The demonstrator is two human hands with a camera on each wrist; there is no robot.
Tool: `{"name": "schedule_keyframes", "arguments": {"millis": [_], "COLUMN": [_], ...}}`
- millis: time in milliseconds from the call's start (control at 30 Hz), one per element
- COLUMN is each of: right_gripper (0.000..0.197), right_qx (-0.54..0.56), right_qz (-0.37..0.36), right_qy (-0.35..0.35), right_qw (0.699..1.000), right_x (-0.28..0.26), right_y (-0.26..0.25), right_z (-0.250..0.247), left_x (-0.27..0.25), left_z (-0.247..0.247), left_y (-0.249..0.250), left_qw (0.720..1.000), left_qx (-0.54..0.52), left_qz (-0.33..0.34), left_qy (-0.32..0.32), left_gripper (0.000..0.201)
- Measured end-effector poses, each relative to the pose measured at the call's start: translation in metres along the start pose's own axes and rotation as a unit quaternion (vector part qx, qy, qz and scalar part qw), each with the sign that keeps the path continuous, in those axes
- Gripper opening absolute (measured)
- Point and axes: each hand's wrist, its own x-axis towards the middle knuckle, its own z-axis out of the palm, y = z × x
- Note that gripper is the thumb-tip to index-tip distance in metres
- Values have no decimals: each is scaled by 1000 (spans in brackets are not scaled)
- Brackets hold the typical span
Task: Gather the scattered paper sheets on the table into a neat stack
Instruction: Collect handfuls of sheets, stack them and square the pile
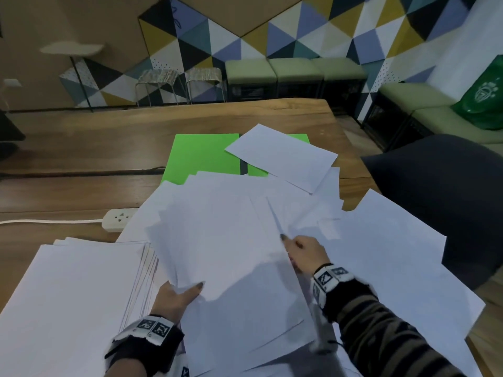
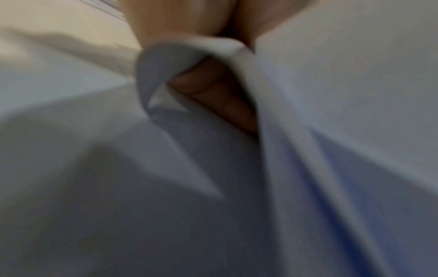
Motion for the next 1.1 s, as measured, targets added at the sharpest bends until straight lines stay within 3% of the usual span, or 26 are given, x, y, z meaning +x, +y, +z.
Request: {"name": "schedule_keyframes", "arguments": {"millis": [100, 167, 333, 433, 533, 633, 733, 900, 1000, 1100], "right_gripper": [25, 8, 39, 24, 44, 35, 31, 38, 45, 52], "right_qx": [66, 14, -136, -150, -118, -18, -12, -147, -114, -47], "right_qz": [40, 37, 27, 71, 114, 168, 161, 103, 154, 235], "right_qy": [48, 52, 48, 42, 48, 14, 12, 137, 216, 250], "right_qw": [996, 998, 989, 985, 985, 986, 987, 974, 957, 938], "right_x": [32, 51, 81, 90, 93, 97, 95, 88, 76, 55], "right_y": [1, 2, 7, 8, 5, 2, 3, 17, 45, 78], "right_z": [-26, -42, -60, -58, -52, -43, -34, -48, -76, -93], "left_x": [-1, 1, 12, 13, 12, 12, 12, 10, 10, 10], "left_z": [1, 2, 5, 7, 7, 5, 5, 6, 6, 6], "left_y": [3, 3, 11, 15, 14, 13, 12, 14, 13, 14], "left_qw": [1000, 999, 998, 998, 999, 999, 999, 999, 999, 998], "left_qx": [-23, -32, -13, -16, -18, -9, -3, -11, -12, -8], "left_qz": [-8, -3, 15, 17, 10, 10, 17, 28, 37, 38], "left_qy": [10, 20, 57, 55, 49, 46, 44, 37, 36, 40], "left_gripper": [34, 31, 7, 9, 13, 7, 16, 11, 14, 11]}}
